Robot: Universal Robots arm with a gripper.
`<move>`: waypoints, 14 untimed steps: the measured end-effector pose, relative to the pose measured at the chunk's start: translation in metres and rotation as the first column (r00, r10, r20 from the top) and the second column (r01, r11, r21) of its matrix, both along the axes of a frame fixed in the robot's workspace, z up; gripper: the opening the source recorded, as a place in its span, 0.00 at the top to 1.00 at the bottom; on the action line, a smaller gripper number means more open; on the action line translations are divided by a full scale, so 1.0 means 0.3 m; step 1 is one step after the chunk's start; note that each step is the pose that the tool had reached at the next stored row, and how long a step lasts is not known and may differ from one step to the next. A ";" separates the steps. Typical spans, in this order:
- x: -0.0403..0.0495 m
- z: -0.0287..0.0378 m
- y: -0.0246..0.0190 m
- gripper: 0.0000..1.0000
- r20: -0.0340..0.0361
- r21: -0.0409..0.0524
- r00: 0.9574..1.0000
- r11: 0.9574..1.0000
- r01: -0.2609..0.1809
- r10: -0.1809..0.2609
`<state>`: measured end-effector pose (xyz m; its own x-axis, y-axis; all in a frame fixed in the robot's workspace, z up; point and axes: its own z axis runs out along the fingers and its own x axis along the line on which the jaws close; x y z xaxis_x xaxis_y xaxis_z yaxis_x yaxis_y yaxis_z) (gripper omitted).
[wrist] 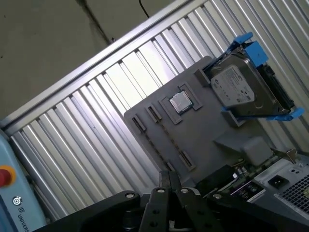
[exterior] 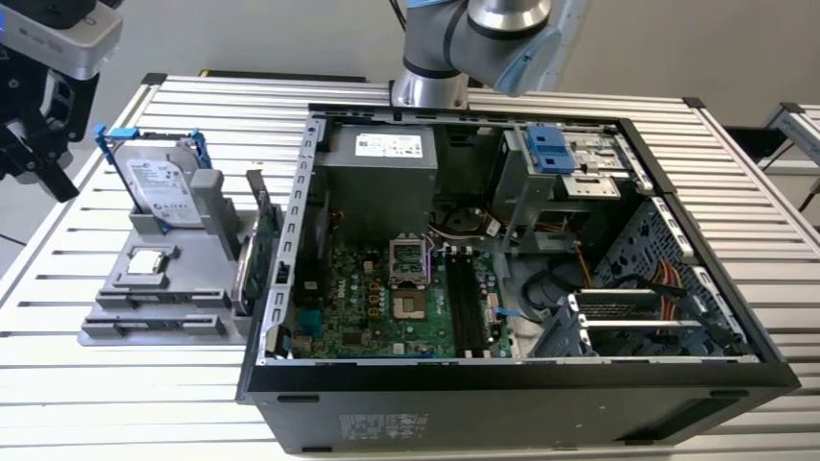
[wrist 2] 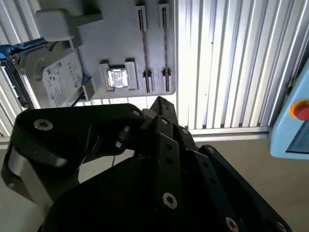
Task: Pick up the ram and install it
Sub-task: 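Pick up the ram and move it above insertion slot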
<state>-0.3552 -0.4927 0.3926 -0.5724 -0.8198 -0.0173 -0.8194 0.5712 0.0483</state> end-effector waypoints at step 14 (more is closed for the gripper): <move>0.000 0.000 0.000 1.00 0.006 -0.004 0.997 0.997 -0.079 0.079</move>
<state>-0.3552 -0.4927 0.3927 -0.5061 -0.8623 -0.0173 -0.8621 0.5052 0.0405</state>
